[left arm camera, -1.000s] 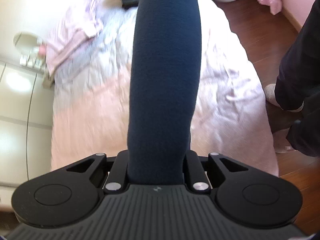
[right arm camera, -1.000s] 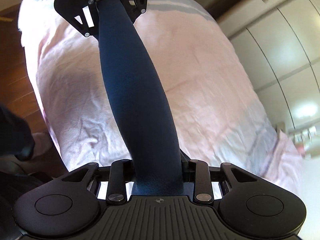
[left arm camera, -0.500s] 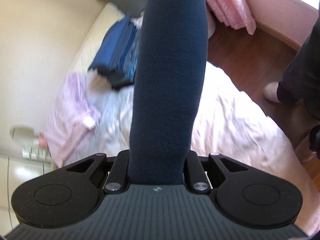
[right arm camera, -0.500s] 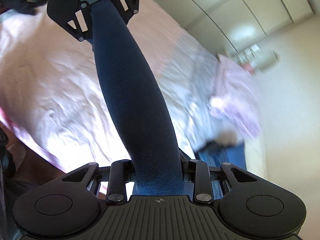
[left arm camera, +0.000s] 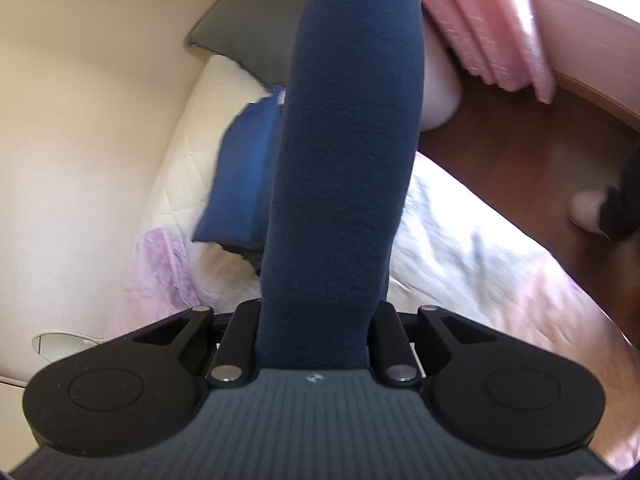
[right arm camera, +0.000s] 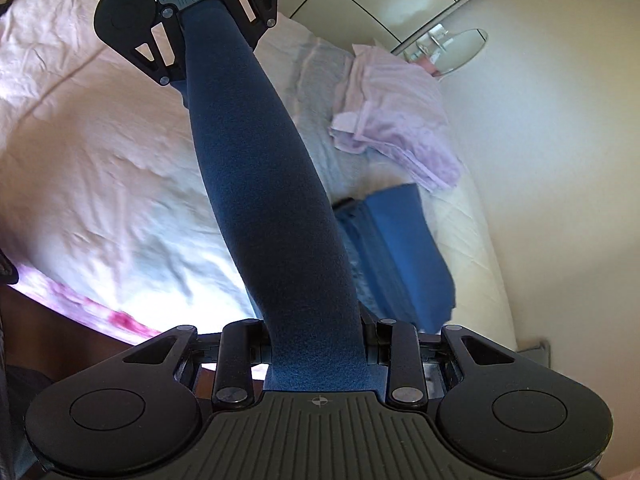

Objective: Fold clothes
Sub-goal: 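Lift the folded sweatshirt with both grippers and carry it toward the clothes stack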

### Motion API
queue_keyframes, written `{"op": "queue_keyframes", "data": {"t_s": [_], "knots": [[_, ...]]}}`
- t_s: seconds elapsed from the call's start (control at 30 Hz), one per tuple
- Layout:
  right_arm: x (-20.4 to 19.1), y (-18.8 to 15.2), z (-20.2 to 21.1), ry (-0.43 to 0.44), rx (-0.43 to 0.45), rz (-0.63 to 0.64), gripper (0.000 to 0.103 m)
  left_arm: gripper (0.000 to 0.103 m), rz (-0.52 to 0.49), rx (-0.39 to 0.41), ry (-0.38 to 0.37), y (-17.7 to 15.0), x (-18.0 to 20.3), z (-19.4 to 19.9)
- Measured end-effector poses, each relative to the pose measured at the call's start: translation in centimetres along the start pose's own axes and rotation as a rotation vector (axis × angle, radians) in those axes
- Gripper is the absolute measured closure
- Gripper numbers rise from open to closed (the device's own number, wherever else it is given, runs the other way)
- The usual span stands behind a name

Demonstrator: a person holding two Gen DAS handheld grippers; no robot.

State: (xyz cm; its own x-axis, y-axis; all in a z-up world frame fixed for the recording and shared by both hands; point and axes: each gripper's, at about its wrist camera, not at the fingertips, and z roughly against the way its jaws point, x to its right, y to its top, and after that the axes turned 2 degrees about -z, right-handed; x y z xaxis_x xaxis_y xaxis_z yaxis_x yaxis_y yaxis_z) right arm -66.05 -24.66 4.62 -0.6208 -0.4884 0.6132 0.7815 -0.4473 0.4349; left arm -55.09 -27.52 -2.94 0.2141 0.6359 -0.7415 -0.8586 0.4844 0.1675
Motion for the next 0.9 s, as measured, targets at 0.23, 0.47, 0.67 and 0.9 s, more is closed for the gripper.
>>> {"op": "queue_keyframes", "data": {"t_s": [0.23, 0.47, 0.67, 0.9], "knots": [[9.1, -2.3, -4.6, -0.045, 0.039, 0.025, 0.072, 0.088, 0.012, -0.010, 0.107, 3.8, -6.9, -6.1], [14.2, -1.9, -8.2, -0.136, 0.026, -0.005, 0.072, 0.088, -0.055, 0.056, 0.177, 4.2, -11.6, -11.4], [19.2, -1.8, -11.6, -0.148, 0.009, -0.004, 0.072, 0.088, -0.056, 0.059, 0.163, 4.9, -16.6, -16.5], [28.9, -1.5, -19.1, -0.156, 0.089, 0.059, 0.071, 0.088, -0.014, -0.004, 0.253, 5.9, -26.1, -24.8]]}}
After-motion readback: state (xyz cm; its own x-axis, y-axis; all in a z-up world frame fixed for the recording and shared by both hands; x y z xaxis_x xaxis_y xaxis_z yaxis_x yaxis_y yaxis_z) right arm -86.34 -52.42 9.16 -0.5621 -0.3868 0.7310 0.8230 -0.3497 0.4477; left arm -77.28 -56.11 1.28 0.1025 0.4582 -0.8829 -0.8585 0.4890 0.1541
